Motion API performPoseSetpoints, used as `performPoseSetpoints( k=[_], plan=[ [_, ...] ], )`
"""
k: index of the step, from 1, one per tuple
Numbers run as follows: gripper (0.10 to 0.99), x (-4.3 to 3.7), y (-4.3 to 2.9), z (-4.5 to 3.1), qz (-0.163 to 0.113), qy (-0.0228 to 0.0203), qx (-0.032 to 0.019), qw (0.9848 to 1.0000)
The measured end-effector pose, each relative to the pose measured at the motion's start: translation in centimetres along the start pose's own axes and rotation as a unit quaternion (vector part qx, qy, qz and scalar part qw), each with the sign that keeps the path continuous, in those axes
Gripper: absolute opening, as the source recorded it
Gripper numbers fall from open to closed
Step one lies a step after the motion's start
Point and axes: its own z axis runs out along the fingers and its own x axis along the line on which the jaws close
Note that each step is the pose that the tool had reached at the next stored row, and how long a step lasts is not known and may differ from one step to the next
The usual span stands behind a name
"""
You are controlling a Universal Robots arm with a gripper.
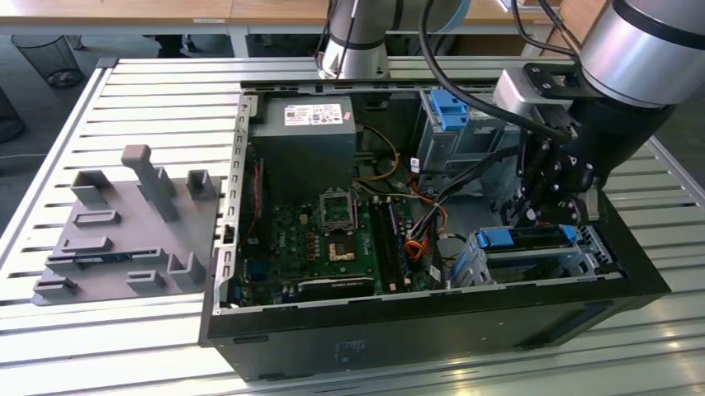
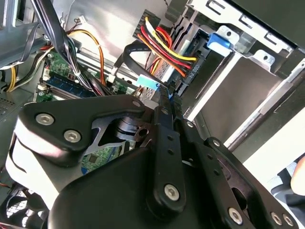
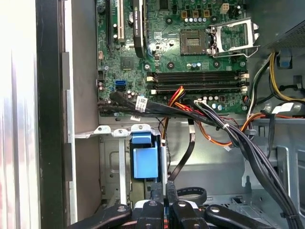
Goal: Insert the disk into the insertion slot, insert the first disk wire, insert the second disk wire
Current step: 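Insert the second disk wire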
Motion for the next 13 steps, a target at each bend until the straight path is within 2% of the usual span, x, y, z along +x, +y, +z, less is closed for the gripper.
performPoseSetpoints(
  k=[3,7,13],
  plan=[
    [0.145,0.27,-0.02,0.0,0.0,-0.0001,0.0,1.0],
    [0.145,0.61,-0.06,-0.01,0.0,-0.0026,-0.0002,1.0],
    [0.145,0.65,-0.23,0.0,-0.004,-0.0041,-0.0003,1.0]
  ],
)
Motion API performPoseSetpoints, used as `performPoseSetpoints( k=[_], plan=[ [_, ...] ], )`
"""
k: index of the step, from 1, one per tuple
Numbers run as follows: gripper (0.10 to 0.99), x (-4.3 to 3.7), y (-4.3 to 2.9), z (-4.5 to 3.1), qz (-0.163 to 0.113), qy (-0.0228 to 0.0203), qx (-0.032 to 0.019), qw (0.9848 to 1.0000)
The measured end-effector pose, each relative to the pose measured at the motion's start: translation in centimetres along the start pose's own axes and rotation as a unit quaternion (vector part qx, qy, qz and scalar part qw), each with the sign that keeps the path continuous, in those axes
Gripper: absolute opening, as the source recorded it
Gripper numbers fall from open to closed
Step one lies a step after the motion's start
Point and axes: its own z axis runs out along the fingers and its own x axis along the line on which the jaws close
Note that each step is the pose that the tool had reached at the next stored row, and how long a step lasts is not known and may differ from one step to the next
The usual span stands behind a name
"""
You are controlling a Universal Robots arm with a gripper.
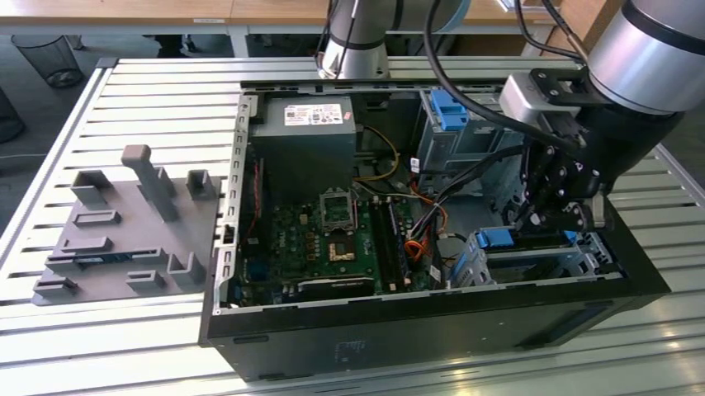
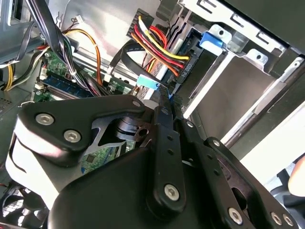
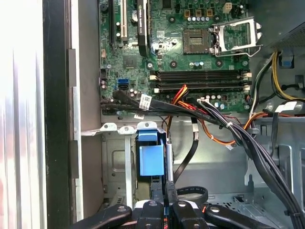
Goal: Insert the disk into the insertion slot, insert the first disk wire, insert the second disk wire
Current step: 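Insert the second disk wire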
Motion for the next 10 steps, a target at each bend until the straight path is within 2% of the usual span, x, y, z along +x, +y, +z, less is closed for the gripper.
performPoseSetpoints(
  k=[10],
  plan=[
    [0.145,0.0,-0.17,0.1,-0.005,0.0003,0.0,1.0]
  ],
)
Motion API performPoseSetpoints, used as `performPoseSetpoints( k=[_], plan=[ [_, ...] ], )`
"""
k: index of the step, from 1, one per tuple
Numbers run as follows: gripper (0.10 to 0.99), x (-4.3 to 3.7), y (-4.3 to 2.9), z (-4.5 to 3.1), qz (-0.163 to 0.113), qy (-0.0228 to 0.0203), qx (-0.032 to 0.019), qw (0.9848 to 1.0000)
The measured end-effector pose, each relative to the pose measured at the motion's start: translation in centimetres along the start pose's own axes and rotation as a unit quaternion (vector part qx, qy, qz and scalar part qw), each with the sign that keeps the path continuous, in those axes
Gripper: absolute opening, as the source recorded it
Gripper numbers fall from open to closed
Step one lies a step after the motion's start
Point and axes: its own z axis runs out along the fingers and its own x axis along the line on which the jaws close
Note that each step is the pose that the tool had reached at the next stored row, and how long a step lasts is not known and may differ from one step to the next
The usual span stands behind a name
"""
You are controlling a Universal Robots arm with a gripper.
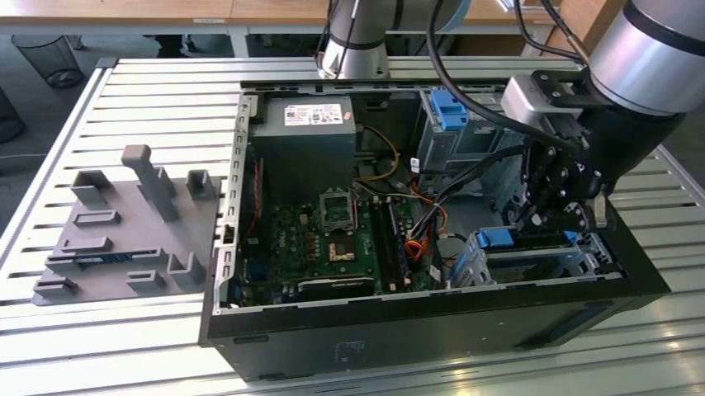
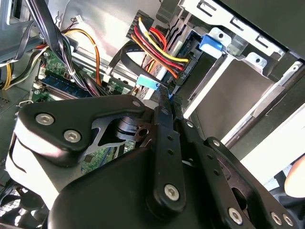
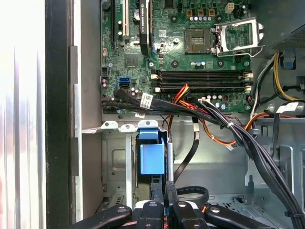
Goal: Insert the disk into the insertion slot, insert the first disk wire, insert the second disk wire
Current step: 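Insert the second disk wire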
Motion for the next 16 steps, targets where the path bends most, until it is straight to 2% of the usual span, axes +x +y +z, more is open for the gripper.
performPoseSetpoints(
  k=[16],
  plan=[
    [0.145,0.0,-0.12,0.21,0.0,0.0,0.0,1.0]
  ],
)
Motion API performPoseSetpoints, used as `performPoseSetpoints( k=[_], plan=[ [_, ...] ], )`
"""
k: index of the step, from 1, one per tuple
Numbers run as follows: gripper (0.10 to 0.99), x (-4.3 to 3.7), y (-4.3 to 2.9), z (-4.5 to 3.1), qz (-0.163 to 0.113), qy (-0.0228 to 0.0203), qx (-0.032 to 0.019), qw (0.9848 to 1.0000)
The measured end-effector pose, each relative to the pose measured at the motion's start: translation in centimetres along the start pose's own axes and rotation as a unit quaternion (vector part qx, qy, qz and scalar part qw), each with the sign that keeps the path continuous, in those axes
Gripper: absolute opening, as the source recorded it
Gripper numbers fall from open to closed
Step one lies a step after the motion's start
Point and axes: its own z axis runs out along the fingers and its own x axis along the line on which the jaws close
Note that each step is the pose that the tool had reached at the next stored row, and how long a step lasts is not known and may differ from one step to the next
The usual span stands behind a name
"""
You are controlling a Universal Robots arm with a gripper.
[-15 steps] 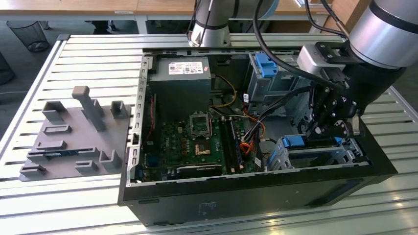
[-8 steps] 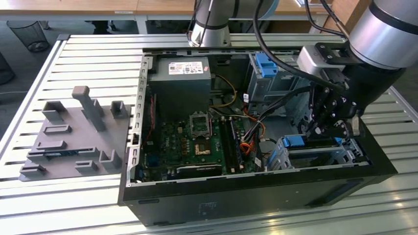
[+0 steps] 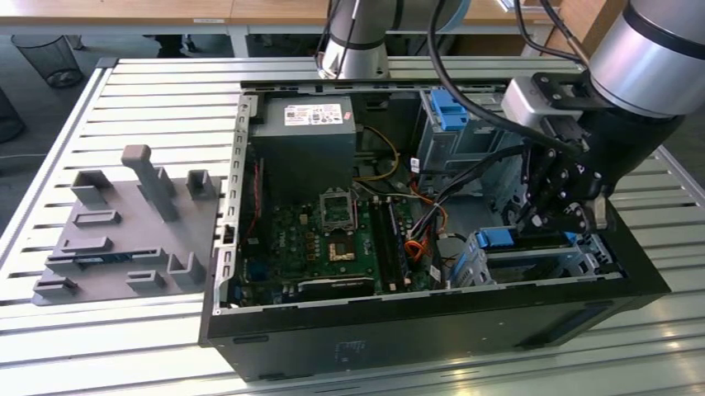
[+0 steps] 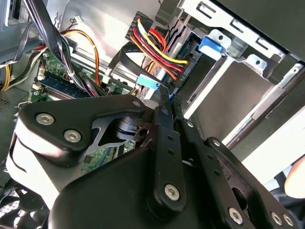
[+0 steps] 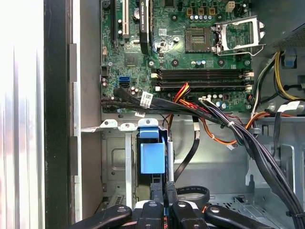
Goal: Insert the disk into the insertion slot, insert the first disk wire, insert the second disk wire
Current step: 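Insert the second disk wire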
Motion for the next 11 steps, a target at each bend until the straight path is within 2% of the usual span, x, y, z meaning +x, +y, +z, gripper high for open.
performPoseSetpoints(
  k=[11],
  plan=[
    [0.145,0.04,-0.01,0.33,0.0,0.0002,0.0,1.0]
  ],
)
